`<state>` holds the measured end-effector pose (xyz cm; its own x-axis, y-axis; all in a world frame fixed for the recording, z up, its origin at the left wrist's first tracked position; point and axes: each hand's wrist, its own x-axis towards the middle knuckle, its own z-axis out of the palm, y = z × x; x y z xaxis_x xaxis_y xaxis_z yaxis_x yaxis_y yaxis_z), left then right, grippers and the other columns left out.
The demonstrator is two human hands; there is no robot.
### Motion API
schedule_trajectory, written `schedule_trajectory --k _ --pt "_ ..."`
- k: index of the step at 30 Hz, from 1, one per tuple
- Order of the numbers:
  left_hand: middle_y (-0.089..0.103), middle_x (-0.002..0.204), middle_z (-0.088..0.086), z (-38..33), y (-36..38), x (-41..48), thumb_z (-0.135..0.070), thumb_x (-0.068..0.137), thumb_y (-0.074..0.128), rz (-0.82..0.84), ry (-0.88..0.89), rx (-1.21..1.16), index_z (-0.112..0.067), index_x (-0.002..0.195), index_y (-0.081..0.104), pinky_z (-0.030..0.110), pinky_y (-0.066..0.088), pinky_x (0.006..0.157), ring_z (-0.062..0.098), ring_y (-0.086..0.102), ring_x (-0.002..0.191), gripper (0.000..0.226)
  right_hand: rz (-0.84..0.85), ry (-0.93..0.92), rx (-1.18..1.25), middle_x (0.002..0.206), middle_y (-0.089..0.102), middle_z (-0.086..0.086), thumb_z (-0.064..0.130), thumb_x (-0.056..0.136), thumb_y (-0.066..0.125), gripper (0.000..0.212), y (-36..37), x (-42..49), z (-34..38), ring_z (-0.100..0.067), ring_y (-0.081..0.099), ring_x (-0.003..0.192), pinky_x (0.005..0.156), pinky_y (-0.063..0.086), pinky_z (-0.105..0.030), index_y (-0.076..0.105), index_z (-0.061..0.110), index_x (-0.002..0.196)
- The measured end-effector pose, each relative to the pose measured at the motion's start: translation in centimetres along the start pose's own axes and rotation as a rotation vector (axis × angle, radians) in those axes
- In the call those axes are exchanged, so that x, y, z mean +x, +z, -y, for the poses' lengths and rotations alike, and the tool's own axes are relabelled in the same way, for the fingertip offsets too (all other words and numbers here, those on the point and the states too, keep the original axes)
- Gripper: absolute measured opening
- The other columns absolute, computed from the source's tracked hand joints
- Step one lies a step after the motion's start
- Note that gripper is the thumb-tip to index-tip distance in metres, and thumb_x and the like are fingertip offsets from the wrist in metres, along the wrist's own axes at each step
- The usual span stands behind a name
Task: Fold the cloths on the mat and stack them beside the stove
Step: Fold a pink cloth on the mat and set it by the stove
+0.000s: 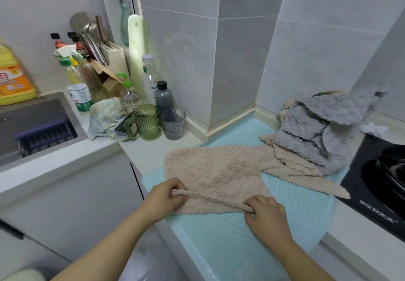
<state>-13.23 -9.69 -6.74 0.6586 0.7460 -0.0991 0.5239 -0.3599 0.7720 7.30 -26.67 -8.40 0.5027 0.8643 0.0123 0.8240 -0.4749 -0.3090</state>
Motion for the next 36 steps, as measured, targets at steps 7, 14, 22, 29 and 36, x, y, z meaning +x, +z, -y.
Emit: schedule_trajectory --k 7,14,22,29,36 --pt "0.061 0.066 -0.019 -0.2 -0.3 -3.6 -0.014 0.078 0.073 0.027 0.003 -0.103 -0.026 0.078 0.064 0.021 0.042 0.066 -0.001 0.052 0.064 0.015 -0.058 0.111 -0.036 0.098 0.062 0.012 0.025 0.095 0.036 0.026 -1.4 -1.1 -1.1 -0.012 0.041 0.088 0.079 0.023 -0.027 0.061 0.027 0.104" --pt "0.062 0.073 -0.003 -0.2 -0.7 -6.0 -0.022 0.082 0.070 -0.034 -0.010 -0.067 -0.020 0.080 0.066 0.016 0.039 0.060 0.002 0.050 0.062 0.005 -0.035 0.172 0.015 0.078 0.057 0.009 0.027 0.091 0.036 0.022 -1.8 -3.9 -0.1 -0.014 0.048 0.084 0.081 0.024 -0.028 0.057 0.030 0.093" --pt "0.058 0.060 -0.011 0.6 -1.6 -10.6 -0.018 0.083 0.069 -0.017 0.006 -0.020 -0.023 0.074 0.063 0.011 0.037 0.055 -0.006 0.051 0.055 0.012 0.037 0.250 0.132 0.070 0.057 0.011 0.030 0.089 0.041 0.019 -2.3 -7.8 2.0 -0.012 0.052 0.073 0.080 0.027 -0.029 0.052 0.028 0.073" --pt "0.064 0.069 -0.008 2.2 -2.3 -14.4 -0.022 0.085 0.066 0.013 0.013 0.024 -0.021 0.077 0.066 0.012 0.039 0.058 -0.005 0.053 0.058 0.008 0.014 0.300 0.194 0.061 0.051 0.007 0.027 0.088 0.043 0.022 -1.9 -13.2 4.1 -0.011 0.049 0.065 0.073 0.028 -0.029 0.046 0.023 0.067" --pt "0.068 0.072 -0.005 2.0 -2.9 -14.5 -0.022 0.087 0.065 -0.054 -0.004 -0.064 -0.028 0.076 0.065 0.013 0.041 0.061 -0.001 0.057 0.061 0.012 -0.125 0.372 0.326 0.067 0.058 0.011 0.035 0.087 0.056 0.022 -2.0 -13.9 3.8 -0.006 0.050 0.065 0.064 0.031 -0.028 0.054 0.022 0.070"
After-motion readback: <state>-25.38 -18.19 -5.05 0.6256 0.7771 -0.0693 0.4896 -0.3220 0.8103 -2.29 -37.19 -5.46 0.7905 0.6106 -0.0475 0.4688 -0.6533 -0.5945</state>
